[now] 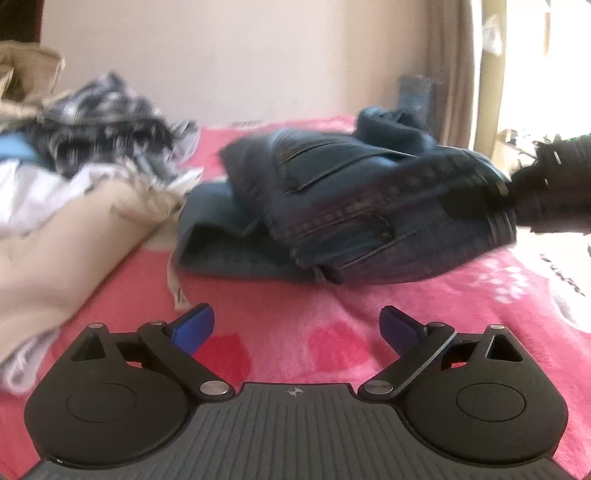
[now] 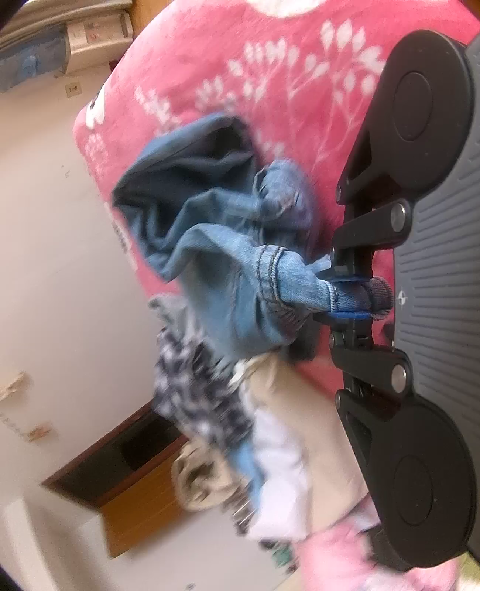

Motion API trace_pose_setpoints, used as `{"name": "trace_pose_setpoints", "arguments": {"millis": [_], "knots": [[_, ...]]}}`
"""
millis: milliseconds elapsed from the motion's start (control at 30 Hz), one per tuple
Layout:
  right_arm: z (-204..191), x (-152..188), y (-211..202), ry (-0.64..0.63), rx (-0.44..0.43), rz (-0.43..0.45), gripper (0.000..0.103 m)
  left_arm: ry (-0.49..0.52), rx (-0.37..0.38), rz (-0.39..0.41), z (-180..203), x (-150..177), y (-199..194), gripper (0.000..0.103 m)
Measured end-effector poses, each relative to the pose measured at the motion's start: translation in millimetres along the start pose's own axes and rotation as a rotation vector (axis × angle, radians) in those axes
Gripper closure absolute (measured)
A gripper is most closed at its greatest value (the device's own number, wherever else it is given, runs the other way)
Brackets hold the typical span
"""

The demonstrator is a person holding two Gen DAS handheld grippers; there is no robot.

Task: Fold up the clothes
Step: 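Lift the jeans with the right gripper and lay them flat on the bed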

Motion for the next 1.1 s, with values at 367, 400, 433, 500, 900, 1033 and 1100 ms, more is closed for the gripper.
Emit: {"name": "trace_pose_setpoints", "arguments": {"millis": [367,400,433,500,900,1033,1100], "knots": [[-54,-16,-49,-0.007,-0.131,0.073,0.088,0.014,0.066,0.076,11,-10,-37,0.003],[-58,-16,-53,-0.005,-0.139,0.078,0.088,0.015,0.081,0.074,13,-9,-41,0.003],[-63,-17,-58,-0.006,-0.144,0.084,0.088,0.016,0.096,0.072,15,-8,-45,0.003],[-72,-17,-66,-0.009,-0.153,0.095,0.088,0.012,0.125,0.062,20,-4,-52,0.002],[-119,-7,-119,-0.034,-0.241,0.128,0.088,-0.027,0.224,0.081,16,-4,-102,0.001],[-138,-8,-140,-0.008,-0.315,0.130,0.088,-0.051,0.281,0.128,2,-16,-123,0.000],[-150,-9,-148,-0.014,-0.355,0.133,0.088,-0.052,0.306,0.152,-4,-23,-132,0.000]]}}
Point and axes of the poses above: each gripper's, at about its wrist camera, not at the fingertips, and y roughly the way its jaws point, z to its right, x to its underside, the point moved 2 cm from there along y, roughly the way its jaws point, and after that the axes turned 4 degrees about -z, right-handed, at the moved point
